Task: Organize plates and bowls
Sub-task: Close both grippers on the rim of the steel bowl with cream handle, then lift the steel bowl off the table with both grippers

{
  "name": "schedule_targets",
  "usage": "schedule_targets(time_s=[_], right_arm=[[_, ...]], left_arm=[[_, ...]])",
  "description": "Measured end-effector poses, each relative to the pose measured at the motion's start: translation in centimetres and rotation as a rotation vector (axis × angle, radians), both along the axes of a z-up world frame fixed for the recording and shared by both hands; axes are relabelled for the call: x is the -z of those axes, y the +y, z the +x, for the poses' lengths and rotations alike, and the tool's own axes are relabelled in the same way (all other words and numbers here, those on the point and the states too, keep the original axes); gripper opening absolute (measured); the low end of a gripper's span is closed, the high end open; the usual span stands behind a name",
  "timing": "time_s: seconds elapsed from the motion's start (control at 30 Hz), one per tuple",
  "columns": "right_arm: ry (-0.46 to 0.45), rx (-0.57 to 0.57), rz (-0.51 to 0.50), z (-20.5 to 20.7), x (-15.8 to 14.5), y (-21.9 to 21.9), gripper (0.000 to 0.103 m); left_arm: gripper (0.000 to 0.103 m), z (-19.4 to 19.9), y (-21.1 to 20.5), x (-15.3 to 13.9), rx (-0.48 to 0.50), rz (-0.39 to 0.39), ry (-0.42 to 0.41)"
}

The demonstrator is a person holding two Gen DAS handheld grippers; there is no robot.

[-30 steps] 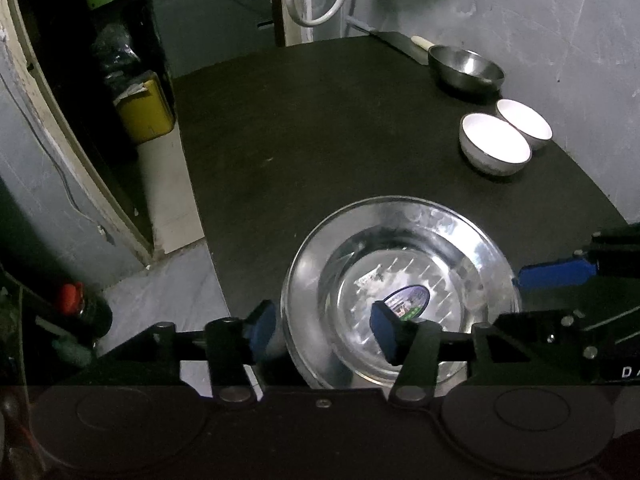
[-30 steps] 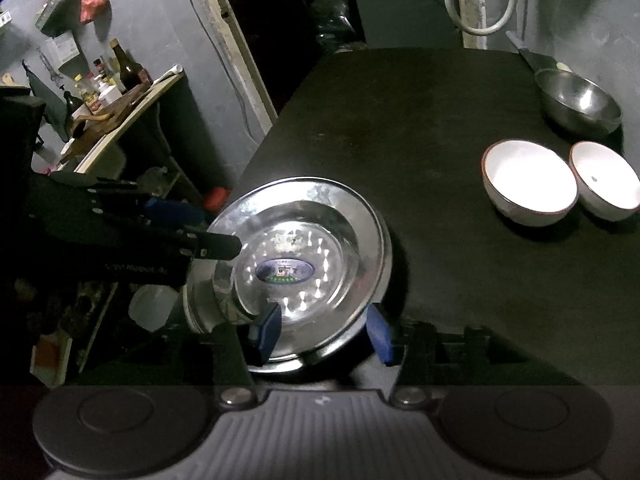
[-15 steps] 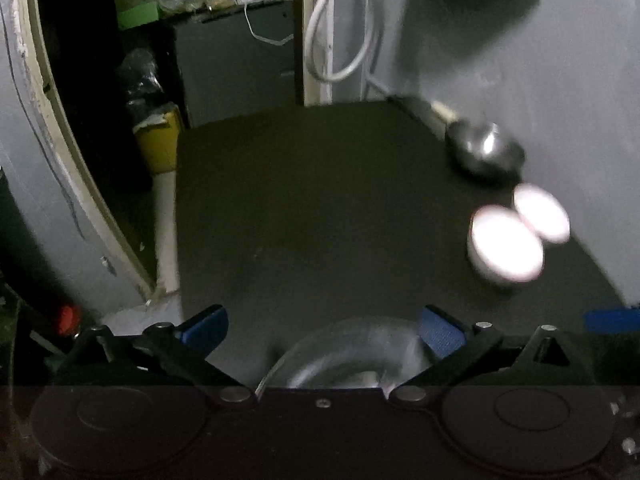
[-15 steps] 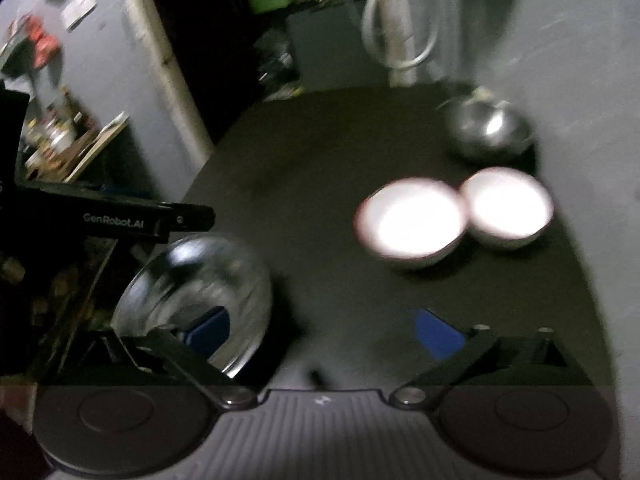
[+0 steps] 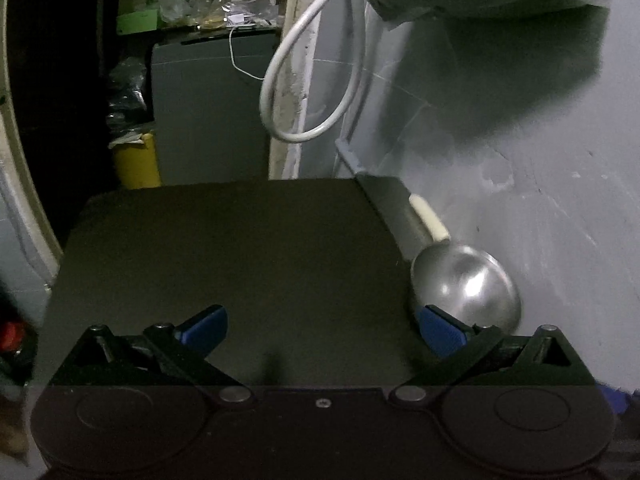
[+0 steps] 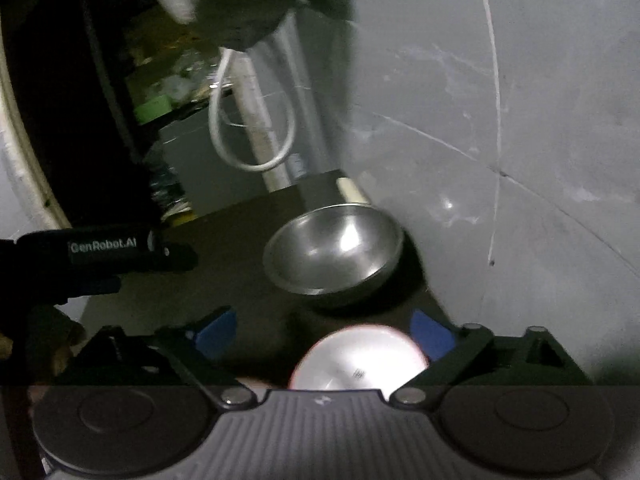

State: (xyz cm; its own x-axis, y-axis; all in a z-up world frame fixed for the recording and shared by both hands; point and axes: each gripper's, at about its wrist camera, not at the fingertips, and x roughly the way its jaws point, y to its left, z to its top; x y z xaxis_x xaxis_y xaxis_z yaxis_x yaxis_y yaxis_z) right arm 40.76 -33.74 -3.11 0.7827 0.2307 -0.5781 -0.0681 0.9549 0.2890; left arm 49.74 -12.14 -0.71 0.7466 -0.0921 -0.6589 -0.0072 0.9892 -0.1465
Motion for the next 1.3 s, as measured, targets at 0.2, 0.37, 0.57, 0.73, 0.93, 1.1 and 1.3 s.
schedule_targets(time_s=[0.2,0.37,0.57,0.73,0.93,1.1,1.3], right_arm=[[0.027,0.037,0.046,3.6,1.8,-1.1,0.082],[0.037,0.012,0.053,4.7,2.1,-1.0,0.077],[0.053,0.013,0.059,5.8,2.8,-0.5,0.072],[0.067,0.011,0.049,6.4,3.2,-0.8,0.054],[0.041,-0.003,0.054,5.5,2.4,-0.9,0.044],[-0.031,-0.020,0.056,2.5,0.0,-0.2,0.043],[-0.068,-0.044,0.072,-3.7,-2.6,0.3,0.043]], left_arm=[[0.102,5.1,-1.9,2.2,-0.004,-0.076,0.046],[0.094,7.4,-3.2,3.9,0.035,-0.093,0.097],[0.068,8.2,-4.6,5.1,0.122,-0.081,0.118],[0.030,9.1,-4.6,6.3,0.163,-0.141,0.157],[0.020,7.8,-4.9,5.8,0.182,-0.130,0.114],[0.020,4.7,-3.7,3.2,0.199,-0.132,0.033],[0.020,-1.4,-2.3,-0.2,0.230,-0.142,-0.015]])
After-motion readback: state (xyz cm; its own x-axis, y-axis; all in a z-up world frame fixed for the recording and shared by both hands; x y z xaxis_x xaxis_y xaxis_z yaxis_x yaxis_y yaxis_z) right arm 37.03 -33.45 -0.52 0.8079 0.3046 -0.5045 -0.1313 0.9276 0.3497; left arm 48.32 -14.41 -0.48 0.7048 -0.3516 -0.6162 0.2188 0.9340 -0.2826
